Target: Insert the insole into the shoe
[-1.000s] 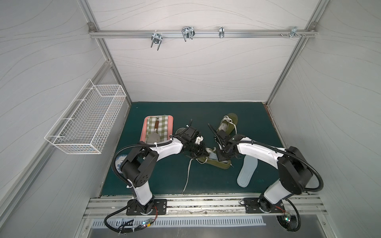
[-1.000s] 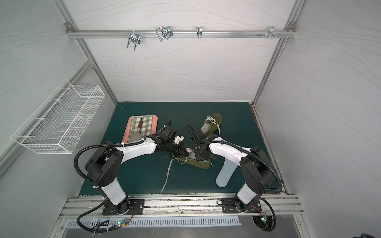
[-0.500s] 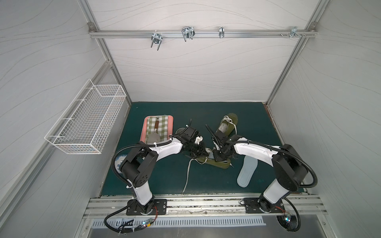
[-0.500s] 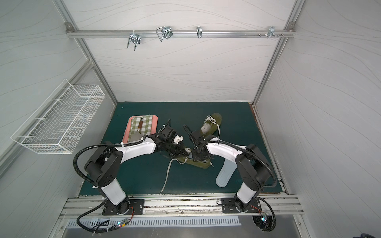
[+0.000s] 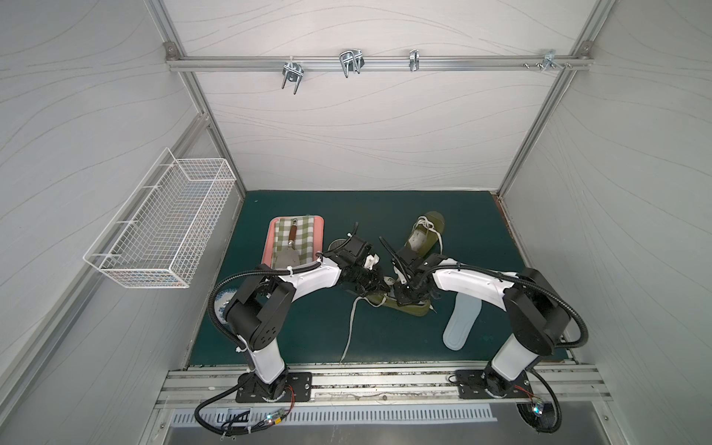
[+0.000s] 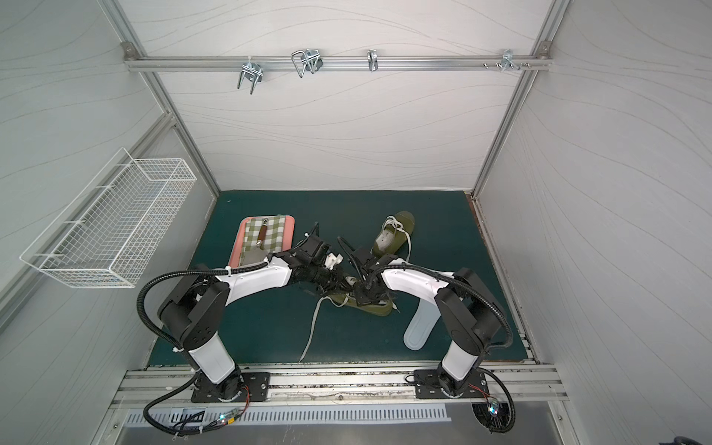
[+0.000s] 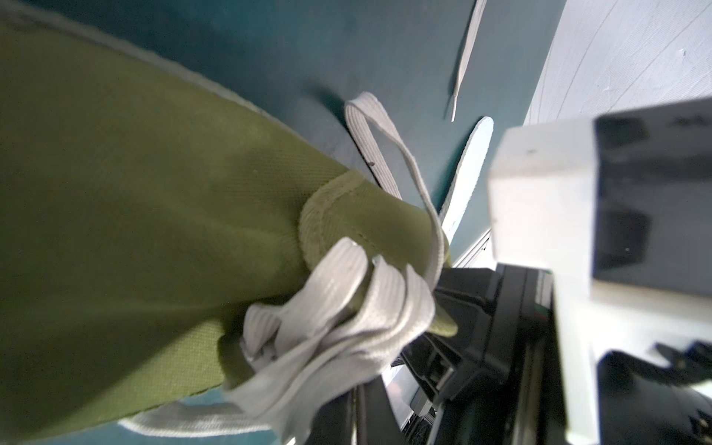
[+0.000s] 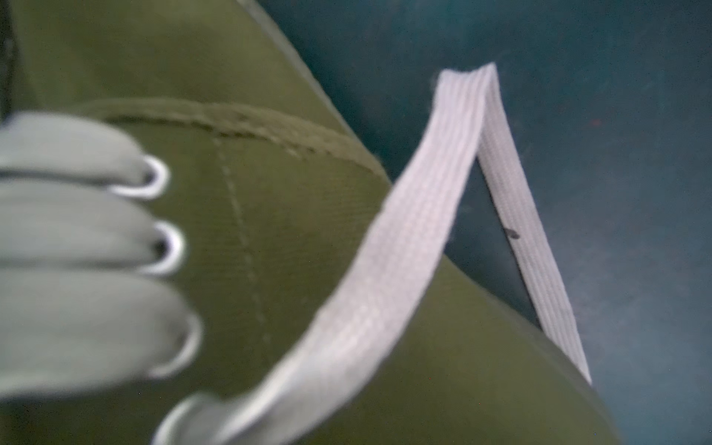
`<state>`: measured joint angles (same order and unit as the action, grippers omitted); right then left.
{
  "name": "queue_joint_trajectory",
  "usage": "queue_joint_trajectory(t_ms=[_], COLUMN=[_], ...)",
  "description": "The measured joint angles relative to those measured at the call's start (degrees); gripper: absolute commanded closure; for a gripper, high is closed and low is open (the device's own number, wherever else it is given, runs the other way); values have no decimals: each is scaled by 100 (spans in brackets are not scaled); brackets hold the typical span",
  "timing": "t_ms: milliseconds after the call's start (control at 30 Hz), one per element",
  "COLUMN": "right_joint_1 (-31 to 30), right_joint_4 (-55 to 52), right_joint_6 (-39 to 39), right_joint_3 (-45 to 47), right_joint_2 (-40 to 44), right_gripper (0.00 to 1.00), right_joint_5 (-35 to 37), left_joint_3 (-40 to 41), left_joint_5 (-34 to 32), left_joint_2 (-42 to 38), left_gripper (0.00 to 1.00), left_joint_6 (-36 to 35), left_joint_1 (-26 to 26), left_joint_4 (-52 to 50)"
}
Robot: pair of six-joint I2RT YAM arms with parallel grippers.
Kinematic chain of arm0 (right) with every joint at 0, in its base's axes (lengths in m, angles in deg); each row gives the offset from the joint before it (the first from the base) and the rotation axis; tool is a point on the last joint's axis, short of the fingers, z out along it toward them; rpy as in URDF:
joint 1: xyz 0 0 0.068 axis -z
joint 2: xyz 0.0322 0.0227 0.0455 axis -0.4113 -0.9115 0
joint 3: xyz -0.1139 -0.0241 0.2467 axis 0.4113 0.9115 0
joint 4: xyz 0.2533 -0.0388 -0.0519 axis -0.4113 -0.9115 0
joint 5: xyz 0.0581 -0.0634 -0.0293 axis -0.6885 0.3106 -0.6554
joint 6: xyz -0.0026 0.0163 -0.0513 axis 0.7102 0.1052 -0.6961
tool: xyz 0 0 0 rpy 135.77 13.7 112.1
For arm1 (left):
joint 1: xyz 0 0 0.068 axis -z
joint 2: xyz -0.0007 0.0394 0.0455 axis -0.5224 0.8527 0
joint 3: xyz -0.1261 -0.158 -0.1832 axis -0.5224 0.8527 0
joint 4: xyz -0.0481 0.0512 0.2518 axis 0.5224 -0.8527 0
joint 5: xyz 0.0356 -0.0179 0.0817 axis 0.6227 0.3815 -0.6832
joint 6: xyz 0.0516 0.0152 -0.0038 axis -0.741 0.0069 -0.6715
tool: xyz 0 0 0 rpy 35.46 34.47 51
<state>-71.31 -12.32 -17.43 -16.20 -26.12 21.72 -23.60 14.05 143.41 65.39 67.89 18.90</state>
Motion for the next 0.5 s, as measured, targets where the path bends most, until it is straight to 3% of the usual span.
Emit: queue_joint_trajectory(t_ms=[300, 500], right_joint_1=[299, 101], right_joint_4=[249, 76], right_joint_6=[120, 155], right_joint_3=[63, -31], right_joint_2=[-151, -33], right_gripper=[100, 100], right_joint_5=[-269, 214], left_joint_3=[2, 0], left_joint_5=[15, 42], left_joint_2=[0, 0], left_gripper=[100, 100], left_joint_6=[-48, -72], left_joint_1=[-17, -42], left_joint_4=[-4, -17])
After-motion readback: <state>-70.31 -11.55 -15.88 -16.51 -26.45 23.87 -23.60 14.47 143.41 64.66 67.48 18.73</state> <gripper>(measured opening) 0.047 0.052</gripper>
